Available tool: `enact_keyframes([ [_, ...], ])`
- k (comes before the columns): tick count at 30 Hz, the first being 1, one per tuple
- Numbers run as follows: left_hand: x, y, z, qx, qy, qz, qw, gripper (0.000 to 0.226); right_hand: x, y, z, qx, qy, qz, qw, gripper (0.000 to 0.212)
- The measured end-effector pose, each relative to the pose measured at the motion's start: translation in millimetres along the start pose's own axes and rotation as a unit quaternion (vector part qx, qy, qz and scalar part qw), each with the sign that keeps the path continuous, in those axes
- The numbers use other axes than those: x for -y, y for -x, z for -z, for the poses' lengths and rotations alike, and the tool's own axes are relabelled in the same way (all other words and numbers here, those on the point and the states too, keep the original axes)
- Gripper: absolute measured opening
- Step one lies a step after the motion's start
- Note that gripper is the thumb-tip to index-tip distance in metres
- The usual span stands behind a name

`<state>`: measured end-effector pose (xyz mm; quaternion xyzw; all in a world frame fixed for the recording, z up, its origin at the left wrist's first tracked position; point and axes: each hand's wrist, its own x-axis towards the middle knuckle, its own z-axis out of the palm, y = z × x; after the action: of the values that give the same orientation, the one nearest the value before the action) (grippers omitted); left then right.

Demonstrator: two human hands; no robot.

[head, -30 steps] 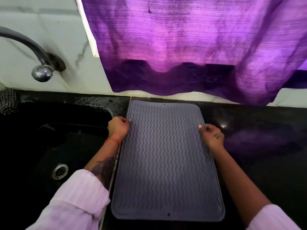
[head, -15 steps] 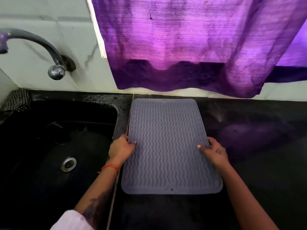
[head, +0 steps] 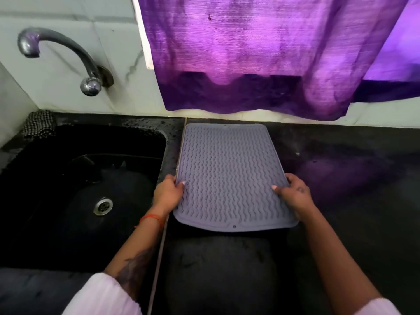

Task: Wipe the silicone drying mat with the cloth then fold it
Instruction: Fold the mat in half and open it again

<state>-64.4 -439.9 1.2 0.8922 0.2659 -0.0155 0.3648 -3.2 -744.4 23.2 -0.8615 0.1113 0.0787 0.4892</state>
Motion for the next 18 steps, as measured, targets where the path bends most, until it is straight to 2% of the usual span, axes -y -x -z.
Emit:
enact_keyframes([
  [5,3,9,-3,0.003,-0.022,0.017,1.000,0.034,-11,6,-1,0.009,-0.008,-0.027,1.000,0.040],
  [18,10,29,-5,-0.013,-0.051,0.017,0.998,0.030,-26,22,-3,0.008,-0.008,-0.034,0.999,0.038],
])
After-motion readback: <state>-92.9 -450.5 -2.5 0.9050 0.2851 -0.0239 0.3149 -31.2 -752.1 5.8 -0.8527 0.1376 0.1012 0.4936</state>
